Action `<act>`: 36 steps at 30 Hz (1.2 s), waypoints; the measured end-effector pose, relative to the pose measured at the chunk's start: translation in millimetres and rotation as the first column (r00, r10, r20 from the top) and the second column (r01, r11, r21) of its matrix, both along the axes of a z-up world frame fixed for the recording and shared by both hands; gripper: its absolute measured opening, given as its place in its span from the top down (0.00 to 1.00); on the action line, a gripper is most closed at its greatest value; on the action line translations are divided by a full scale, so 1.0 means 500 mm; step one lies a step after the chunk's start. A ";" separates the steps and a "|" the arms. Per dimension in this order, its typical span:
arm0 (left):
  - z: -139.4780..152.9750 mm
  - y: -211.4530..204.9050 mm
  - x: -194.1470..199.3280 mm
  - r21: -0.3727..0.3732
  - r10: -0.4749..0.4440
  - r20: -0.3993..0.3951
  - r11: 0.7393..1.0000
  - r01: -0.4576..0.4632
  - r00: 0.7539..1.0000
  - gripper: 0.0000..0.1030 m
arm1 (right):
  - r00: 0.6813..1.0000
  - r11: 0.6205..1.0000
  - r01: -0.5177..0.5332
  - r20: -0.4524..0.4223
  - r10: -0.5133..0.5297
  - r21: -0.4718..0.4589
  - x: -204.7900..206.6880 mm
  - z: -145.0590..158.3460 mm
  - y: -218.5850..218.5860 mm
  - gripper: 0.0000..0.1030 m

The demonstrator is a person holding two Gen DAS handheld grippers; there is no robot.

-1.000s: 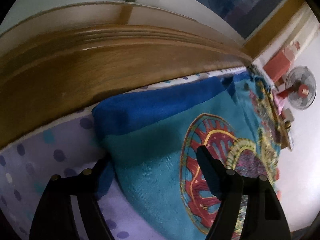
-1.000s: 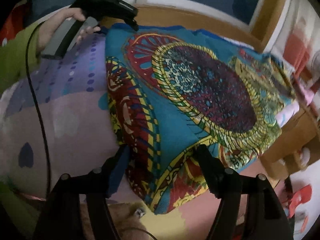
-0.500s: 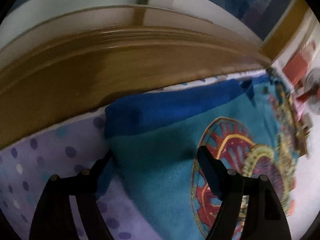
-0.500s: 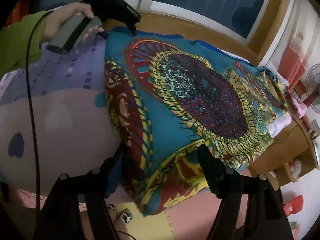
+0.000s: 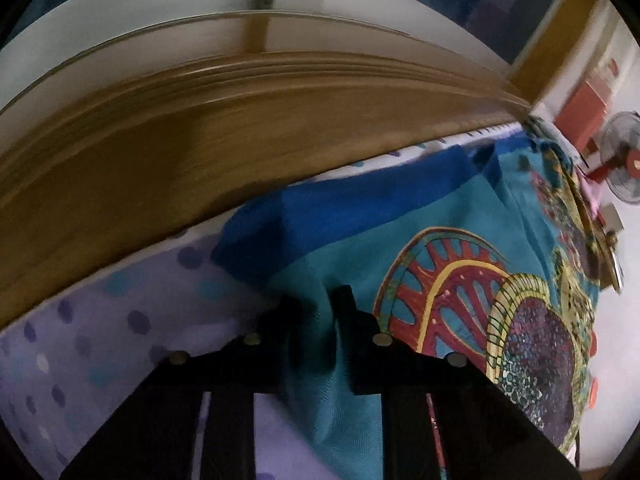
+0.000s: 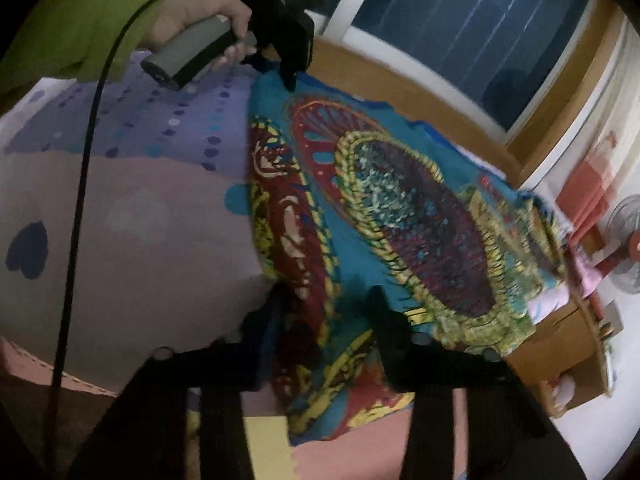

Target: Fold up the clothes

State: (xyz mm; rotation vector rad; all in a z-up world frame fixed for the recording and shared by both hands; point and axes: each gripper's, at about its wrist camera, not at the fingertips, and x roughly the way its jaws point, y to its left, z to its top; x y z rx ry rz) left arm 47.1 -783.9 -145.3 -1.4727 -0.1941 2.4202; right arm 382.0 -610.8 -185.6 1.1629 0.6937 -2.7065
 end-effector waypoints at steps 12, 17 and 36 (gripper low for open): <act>-0.001 -0.011 -0.004 0.042 -0.060 0.012 0.997 0.059 0.998 0.81 | 0.990 0.991 0.134 0.046 -0.134 -0.006 0.011 0.007 -0.019 0.50; 0.003 0.006 -0.004 -0.012 -0.097 -0.008 0.995 0.097 0.995 0.84 | 0.978 0.961 0.201 0.089 -0.187 -0.191 -0.036 0.011 0.031 0.58; 0.106 -0.128 0.075 0.025 -0.027 -0.139 0.999 0.031 0.990 0.96 | 0.961 0.802 0.165 0.276 -0.001 -0.574 -0.046 0.154 0.049 0.97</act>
